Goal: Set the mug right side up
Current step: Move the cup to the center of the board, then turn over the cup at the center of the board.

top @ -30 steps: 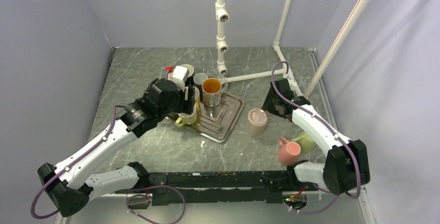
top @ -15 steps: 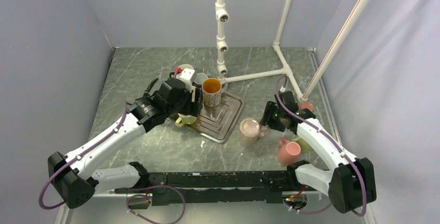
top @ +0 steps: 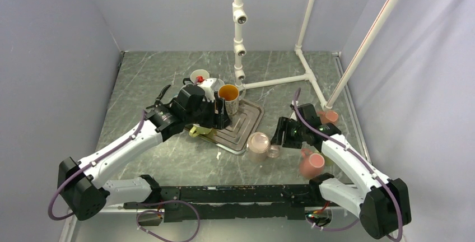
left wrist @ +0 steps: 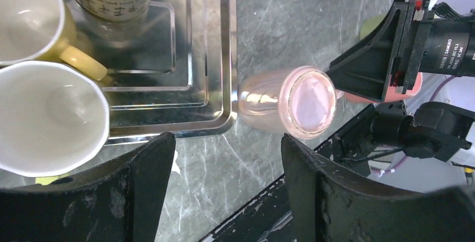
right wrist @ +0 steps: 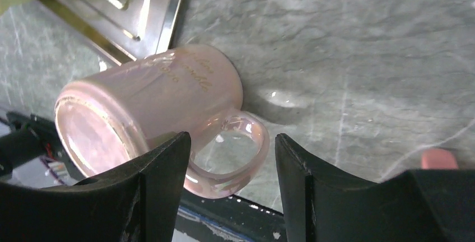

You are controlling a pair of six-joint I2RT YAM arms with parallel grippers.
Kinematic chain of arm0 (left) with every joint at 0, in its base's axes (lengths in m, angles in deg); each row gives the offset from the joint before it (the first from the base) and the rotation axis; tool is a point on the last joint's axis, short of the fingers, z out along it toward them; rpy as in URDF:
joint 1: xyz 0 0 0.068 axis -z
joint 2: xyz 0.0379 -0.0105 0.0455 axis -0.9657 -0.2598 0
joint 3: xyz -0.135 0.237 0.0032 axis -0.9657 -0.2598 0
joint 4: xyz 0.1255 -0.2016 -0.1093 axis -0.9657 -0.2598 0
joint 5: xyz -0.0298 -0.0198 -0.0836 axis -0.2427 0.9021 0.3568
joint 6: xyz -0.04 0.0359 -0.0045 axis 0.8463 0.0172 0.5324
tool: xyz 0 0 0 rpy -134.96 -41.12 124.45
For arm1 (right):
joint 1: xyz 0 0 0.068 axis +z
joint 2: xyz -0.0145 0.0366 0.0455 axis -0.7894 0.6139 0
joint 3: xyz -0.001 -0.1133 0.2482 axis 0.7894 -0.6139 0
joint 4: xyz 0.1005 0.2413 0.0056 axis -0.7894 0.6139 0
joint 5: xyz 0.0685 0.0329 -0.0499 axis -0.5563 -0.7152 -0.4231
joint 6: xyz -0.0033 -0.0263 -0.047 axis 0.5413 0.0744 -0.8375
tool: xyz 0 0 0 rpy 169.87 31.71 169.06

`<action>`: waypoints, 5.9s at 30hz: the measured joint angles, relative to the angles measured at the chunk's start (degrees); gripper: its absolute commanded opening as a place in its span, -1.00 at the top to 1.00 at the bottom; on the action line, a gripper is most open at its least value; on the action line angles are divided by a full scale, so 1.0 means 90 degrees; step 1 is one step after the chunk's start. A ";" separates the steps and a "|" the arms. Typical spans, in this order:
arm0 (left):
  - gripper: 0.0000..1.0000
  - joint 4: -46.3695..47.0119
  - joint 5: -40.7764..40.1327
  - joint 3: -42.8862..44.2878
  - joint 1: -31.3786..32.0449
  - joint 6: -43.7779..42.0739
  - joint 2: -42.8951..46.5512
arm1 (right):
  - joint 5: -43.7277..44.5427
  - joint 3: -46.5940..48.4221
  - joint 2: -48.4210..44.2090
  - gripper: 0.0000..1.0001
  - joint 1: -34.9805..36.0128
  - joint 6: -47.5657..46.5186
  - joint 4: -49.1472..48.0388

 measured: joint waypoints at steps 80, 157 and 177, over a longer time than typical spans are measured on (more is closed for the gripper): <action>-0.52 -0.0238 -0.0505 -0.0095 -0.0100 -0.0053 0.0486 | 0.3512 0.1090 0.1066 0.21 0.4874 0.0425 0.1192; -0.26 0.7660 0.1212 -0.3116 0.0891 0.5814 -0.0954 | 0.4563 -0.2696 -0.2698 1.00 0.3971 0.4986 -0.6334; 0.95 0.9029 0.1156 -0.3220 0.0920 0.5955 -0.1331 | 0.4214 -0.3140 -0.2900 0.99 0.3908 0.5083 -0.7635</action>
